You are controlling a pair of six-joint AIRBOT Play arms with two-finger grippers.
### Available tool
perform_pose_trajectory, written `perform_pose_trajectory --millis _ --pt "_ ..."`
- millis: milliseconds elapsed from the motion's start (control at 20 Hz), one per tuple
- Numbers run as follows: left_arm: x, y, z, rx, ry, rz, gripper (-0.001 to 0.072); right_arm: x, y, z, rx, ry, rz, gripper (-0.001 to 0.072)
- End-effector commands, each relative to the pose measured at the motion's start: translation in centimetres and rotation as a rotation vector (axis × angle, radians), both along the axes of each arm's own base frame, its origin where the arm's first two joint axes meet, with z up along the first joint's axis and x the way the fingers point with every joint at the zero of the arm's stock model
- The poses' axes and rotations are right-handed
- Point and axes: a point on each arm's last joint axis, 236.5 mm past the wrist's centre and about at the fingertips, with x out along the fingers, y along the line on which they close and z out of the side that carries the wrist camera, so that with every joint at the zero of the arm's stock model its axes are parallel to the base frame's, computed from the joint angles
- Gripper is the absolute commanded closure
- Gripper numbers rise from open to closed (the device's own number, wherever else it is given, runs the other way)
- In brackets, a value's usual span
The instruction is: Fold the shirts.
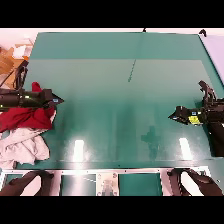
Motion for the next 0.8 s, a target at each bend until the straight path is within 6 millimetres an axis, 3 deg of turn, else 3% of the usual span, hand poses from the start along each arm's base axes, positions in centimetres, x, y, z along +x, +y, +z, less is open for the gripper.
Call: perform_pose_trajectory --millis 0,100,150,300,350,400,450,550,750 --pt "0.0 0.0 0.0 0.002 -0.001 0.000 0.0688 0.0 0.0 0.0 0.001 0.000 0.001 0.0695" --pt "-0.1 0.9 -0.8 0.054 0.012 0.008 0.0689 0.0 0.0 0.0 0.001 0.000 0.001 0.0695" --pt "-0.1 3.0 -2.0 0.147 0.050 0.056 0.0690 0.0 0.0 0.0 0.001 0.000 0.001 0.0695" --pt "-1.0 14.1 -5.0 0.609 0.155 0.237 0.0688 0.0 0.0 0.0 0.001 0.000 0.001 0.0695" --pt "-1.6 17.4 -5.3 0.745 0.178 0.273 0.0602 0.0 0.0 0.0 0.001 0.000 0.001 0.0695" --pt "-1.6 19.5 -5.4 0.830 0.176 0.299 0.0163 0.0 0.0 0.0 0.001 0.000 0.001 0.0695" --pt "-1.4 20.7 -5.7 0.878 0.164 0.324 0.0000 0.0 0.0 0.0 0.001 0.000 0.001 0.0695" --pt "-1.0 20.9 -7.7 0.890 0.168 0.302 -0.0001 0.0 0.0 0.0 0.001 0.000 0.001 0.0695" --pt "-2.2 20.9 -13.7 0.895 0.314 0.220 0.0000 0.0 0.0 0.0 0.001 0.000 0.001 0.0695"
